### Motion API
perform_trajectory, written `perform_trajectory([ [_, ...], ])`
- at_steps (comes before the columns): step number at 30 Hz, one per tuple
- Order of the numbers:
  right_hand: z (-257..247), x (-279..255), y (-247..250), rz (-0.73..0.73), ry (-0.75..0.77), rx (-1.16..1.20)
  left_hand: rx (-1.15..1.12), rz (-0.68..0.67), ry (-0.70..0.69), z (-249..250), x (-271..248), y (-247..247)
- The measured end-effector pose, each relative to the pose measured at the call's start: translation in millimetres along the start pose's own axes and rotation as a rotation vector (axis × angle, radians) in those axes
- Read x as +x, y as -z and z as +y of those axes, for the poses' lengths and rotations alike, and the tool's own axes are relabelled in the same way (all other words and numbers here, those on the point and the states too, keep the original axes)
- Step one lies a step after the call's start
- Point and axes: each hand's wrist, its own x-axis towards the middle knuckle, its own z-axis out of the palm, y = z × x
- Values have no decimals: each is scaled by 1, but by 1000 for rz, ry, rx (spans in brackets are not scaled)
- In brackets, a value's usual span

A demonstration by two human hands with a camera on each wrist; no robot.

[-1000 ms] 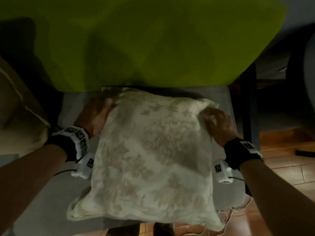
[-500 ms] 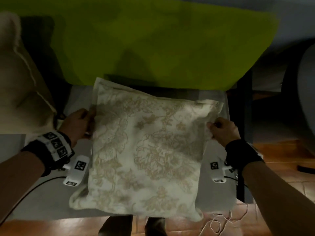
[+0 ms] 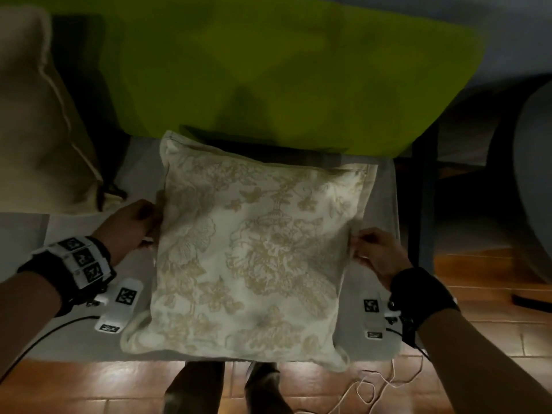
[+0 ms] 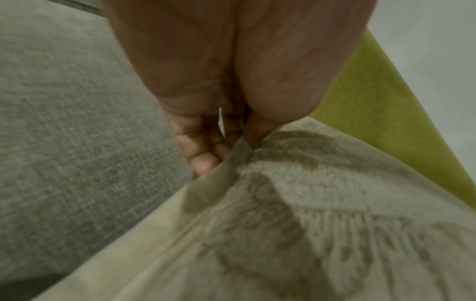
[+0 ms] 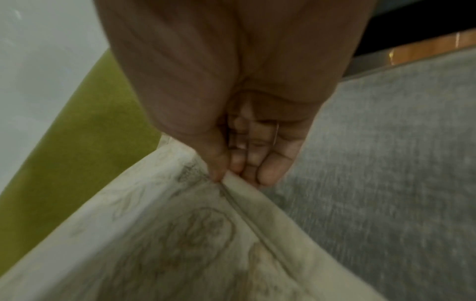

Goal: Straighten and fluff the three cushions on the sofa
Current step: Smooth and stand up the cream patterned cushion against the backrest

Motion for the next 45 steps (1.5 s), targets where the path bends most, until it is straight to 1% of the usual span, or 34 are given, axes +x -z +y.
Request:
perform_trajectory([
  [2,2,8,8,51,27,-94,15,86,-10,-5,3,2],
  [3,1,12,10,66,42,-207,32,114,-11,-5,4,2],
  [5,-7,14,7,121,114,-565,166,154,-51,-1,6,0],
  [6,-15,10,4,183,186,-720,265,196,-106,4,5,-3],
  [7,-24,4,-2,240,303,-807,346,248,-204,10,2,-6],
  [8,-31,-3,-9,249,477,-831,424,279,-322,16,-3,-11],
  [9,-39,-12,-17,220,680,-845,543,288,-487,24,-12,-17],
  [10,-48,-23,-29,147,855,-892,730,228,-711,33,-21,-23],
  [11,-51,-28,-41,44,992,-972,944,119,-932,41,-28,-30],
  [12,-51,-29,-53,-67,1073,-1066,1084,-27,-1065,45,-32,-37],
  [13,-49,-27,-63,-159,1100,-1138,1164,-139,-1065,46,-32,-43],
  [14,-44,-18,-69,-232,1078,-1178,1202,-204,-993,45,-28,-47],
  [15,-39,-7,-71,-270,1023,-1202,1211,-248,-919,45,-22,-50],
  [16,-33,5,-69,-285,933,-1213,1212,-249,-852,46,-19,-53],
  [18,-24,30,-59,-271,709,-1182,1174,-247,-733,46,-6,-52],
  [20,-24,45,-43,-249,499,-1183,1061,-231,-608,49,-1,-48],
  [22,-21,55,-23,-206,369,-1252,941,-161,-524,50,-2,-43],
  [23,-18,56,-12,-159,332,-1249,865,-113,-465,51,-6,-42],
  [24,-15,53,-2,-80,317,-1163,787,-62,-390,49,-7,-39],
  [25,-13,45,7,-8,295,-1002,714,-20,-317,43,-7,-34],
  [26,-8,33,12,25,261,-823,637,9,-242,30,-3,-26],
  [27,-3,17,14,26,237,-658,569,15,-174,19,-3,-21],
  [28,5,1,12,-22,193,-525,487,20,-104,4,-2,-15],
  [30,19,-25,4,-198,99,-270,268,49,18,-24,-3,-13],
  [31,26,-35,-4,-255,58,-176,172,57,34,-34,-8,-16],
  [32,33,-37,-10,-288,34,-122,87,33,17,-41,-15,-22],
  [33,37,-40,-16,-287,50,-63,30,-22,20,-48,-20,-26],
  [35,46,-41,-24,-201,59,33,-10,-87,27,-46,-38,-36],
  [36,52,-38,-26,-140,67,47,-14,-70,12,-46,-43,-37],
  [37,55,-39,-27,-93,105,86,17,-29,-39,-37,-52,-42],
  [39,66,-40,-25,-44,153,170,100,75,-100,-30,-63,-47],
  [41,76,-43,-21,-22,148,230,153,123,-128,-25,-75,-52],
  [43,81,-54,-21,-21,99,238,130,132,-151,-28,-78,-52],
  [45,80,-70,-28,-115,41,177,88,79,-140,-30,-81,-49],
])
